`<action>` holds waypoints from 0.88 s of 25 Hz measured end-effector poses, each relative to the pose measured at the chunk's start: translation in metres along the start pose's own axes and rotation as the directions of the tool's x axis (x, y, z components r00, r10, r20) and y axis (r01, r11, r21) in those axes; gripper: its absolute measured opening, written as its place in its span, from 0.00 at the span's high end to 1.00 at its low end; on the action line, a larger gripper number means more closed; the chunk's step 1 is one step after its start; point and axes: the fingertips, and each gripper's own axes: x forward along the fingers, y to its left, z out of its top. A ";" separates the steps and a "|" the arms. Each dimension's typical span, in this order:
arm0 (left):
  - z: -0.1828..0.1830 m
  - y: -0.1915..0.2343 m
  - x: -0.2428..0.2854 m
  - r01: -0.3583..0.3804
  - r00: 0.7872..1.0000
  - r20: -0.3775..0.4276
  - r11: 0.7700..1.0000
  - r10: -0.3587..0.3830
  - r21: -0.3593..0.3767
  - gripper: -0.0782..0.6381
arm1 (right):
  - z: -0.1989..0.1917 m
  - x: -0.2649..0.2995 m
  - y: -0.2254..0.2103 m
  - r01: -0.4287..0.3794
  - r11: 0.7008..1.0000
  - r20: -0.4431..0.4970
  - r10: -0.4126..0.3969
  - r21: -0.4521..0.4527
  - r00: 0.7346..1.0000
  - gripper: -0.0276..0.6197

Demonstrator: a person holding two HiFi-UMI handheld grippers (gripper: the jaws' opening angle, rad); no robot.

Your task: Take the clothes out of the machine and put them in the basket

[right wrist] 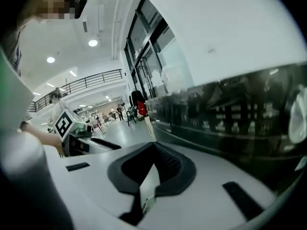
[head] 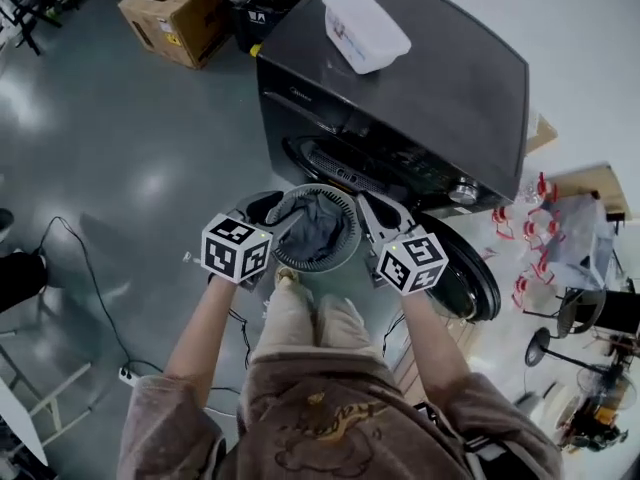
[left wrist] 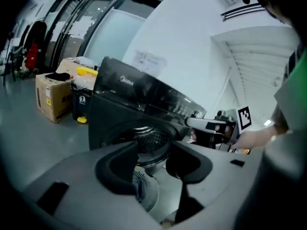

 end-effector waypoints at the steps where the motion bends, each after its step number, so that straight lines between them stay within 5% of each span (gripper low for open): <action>1: 0.018 -0.012 -0.014 0.001 1.000 0.007 1.000 -0.001 -0.003 0.58 | 0.021 -0.009 0.009 -0.003 1.000 0.000 0.003 0.001 1.000 0.96; 10: 0.131 -0.087 -0.088 0.043 0.997 0.065 0.997 -0.047 0.061 0.58 | 0.163 -0.089 0.056 -0.002 0.998 0.051 0.006 -0.064 0.999 0.96; 15: 0.174 -0.120 -0.103 0.096 0.985 0.133 0.987 -0.113 0.127 0.57 | 0.197 -0.119 0.052 0.057 0.994 0.107 -0.047 -0.090 0.993 0.96; 22: 0.214 -0.127 -0.118 0.098 0.961 0.243 0.983 -0.134 0.157 0.69 | 0.225 -0.122 0.048 0.082 0.991 0.170 -0.062 -0.110 0.983 0.96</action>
